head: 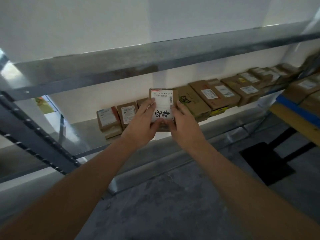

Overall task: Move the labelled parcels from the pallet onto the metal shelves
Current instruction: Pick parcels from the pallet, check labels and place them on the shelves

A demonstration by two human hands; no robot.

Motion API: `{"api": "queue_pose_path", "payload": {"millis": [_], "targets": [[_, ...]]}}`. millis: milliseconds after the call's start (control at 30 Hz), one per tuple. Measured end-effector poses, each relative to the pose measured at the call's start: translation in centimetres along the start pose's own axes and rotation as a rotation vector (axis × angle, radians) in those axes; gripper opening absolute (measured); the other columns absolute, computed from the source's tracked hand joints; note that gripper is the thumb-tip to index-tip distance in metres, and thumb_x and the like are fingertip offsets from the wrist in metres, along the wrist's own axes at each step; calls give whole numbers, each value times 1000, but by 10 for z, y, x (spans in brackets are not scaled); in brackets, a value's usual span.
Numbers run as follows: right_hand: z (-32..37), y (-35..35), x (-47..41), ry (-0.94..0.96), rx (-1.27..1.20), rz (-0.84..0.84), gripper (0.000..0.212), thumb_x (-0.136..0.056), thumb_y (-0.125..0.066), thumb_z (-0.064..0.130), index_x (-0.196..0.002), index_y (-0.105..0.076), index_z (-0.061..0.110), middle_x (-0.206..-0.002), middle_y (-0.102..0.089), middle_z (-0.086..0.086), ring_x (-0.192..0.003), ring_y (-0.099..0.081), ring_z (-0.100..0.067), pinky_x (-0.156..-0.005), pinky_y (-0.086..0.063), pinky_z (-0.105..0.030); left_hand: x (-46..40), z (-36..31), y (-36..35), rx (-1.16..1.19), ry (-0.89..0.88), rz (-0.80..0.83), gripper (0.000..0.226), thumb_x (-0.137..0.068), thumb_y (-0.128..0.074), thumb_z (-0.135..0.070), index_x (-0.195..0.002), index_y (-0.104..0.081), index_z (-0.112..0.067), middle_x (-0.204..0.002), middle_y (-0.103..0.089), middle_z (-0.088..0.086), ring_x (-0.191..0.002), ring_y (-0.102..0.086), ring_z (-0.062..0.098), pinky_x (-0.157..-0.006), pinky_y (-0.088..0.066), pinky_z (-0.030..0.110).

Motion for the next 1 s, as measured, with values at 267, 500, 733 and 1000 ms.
{"api": "queue_pose_path", "payload": {"millis": [267, 500, 733, 1000], "targets": [[-84, 68, 15, -120, 40, -88, 49, -103, -56, 29, -145, -47, 7, -155, -35, -10, -135, -44, -24, -107, -48, -41, -48, -89, -50, 47, -131, 71, 71, -103, -54, -36, -157, -29, 1, -166, -21, 11, -151, -26, 25, -122, -33, 41], [-147, 112, 25, -278, 73, -132, 51, -105, -51, 30, -150, -41, 8, -164, -25, -11, -140, -40, -28, -109, -43, -41, -99, -141, -104, 161, -253, 152, 66, -102, -57, -34, -154, -37, 1, -165, -23, 8, -147, -34, 23, -116, -42, 43], [-213, 150, 16, -423, 139, -217, 53, -105, -50, 33, -151, -40, 10, -165, -22, -9, -145, -33, -25, -110, -39, -37, -162, -197, -156, 258, -411, 226, 66, -102, -59, -32, -153, -36, 4, -165, -22, 11, -150, -26, 20, -122, -33, 40], [-274, 194, 13, -627, 163, -323, 57, -106, -49, 35, -156, -33, 11, -167, -15, -7, -148, -29, -24, -112, -37, -37, -227, -260, -210, 356, -581, 326, 70, -101, -58, -41, -155, -35, -2, -166, -19, -2, -147, -33, 18, -110, -49, 43]]}}
Point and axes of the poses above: each hand's wrist, its own x-axis away from the middle knuckle, its own y-axis out of the back of the hand, z = x × y, the point moved 8 cm from there along -x, towards the middle knuckle
